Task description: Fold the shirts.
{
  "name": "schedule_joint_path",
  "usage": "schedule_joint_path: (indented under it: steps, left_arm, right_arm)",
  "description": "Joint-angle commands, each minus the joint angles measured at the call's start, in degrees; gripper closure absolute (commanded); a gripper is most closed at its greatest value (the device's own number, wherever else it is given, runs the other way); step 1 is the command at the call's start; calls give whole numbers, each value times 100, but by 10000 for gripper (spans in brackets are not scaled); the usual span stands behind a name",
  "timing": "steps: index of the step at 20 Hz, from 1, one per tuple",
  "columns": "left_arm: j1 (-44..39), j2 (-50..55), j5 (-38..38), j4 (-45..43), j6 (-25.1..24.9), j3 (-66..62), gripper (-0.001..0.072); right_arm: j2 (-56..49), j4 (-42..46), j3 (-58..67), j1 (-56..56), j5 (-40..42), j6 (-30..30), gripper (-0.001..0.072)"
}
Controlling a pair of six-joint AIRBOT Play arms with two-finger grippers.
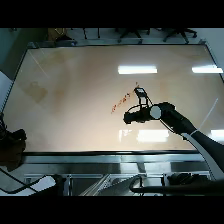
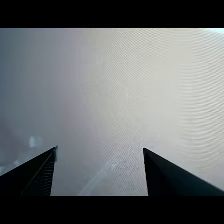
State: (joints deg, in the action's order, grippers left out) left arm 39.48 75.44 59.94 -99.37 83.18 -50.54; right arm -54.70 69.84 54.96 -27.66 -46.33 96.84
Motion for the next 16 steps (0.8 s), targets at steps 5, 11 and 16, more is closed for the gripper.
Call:
schedule_joint_path:
  steps: [5, 11, 16]
  left_arm:
    - [-109, 717, 1303, -203, 286, -940, 696]
    - [-1696, -201, 1661, 2044, 122, -2970, 696]
    - [-3654, -881, 1453, 3910, 26, -3606, 696]
  right_arm:
    - [4, 0, 0, -4, 127, -2, 303]
    - [79, 369, 39, 9, -87, 0, 656]
    - [599, 457, 205, 734, -1056, 4, 690]
